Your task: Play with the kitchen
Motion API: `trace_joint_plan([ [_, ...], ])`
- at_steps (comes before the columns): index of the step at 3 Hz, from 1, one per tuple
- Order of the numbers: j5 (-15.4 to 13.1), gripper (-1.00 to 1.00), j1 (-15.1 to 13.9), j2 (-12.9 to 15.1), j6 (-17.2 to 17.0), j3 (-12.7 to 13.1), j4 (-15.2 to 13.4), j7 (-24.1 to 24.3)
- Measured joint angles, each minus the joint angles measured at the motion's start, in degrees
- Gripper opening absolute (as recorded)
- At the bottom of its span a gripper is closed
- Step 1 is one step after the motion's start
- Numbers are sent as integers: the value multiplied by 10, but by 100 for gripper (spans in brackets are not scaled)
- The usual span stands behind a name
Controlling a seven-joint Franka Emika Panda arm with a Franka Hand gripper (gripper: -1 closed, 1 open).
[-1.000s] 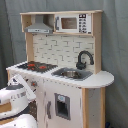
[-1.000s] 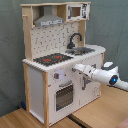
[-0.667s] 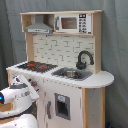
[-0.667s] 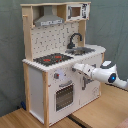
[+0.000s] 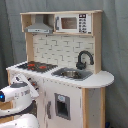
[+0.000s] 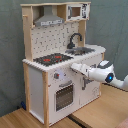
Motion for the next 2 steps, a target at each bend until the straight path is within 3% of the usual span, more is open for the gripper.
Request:
trace_joint_plan([
  [2, 5, -100, 1, 0, -1, 2, -4, -97],
])
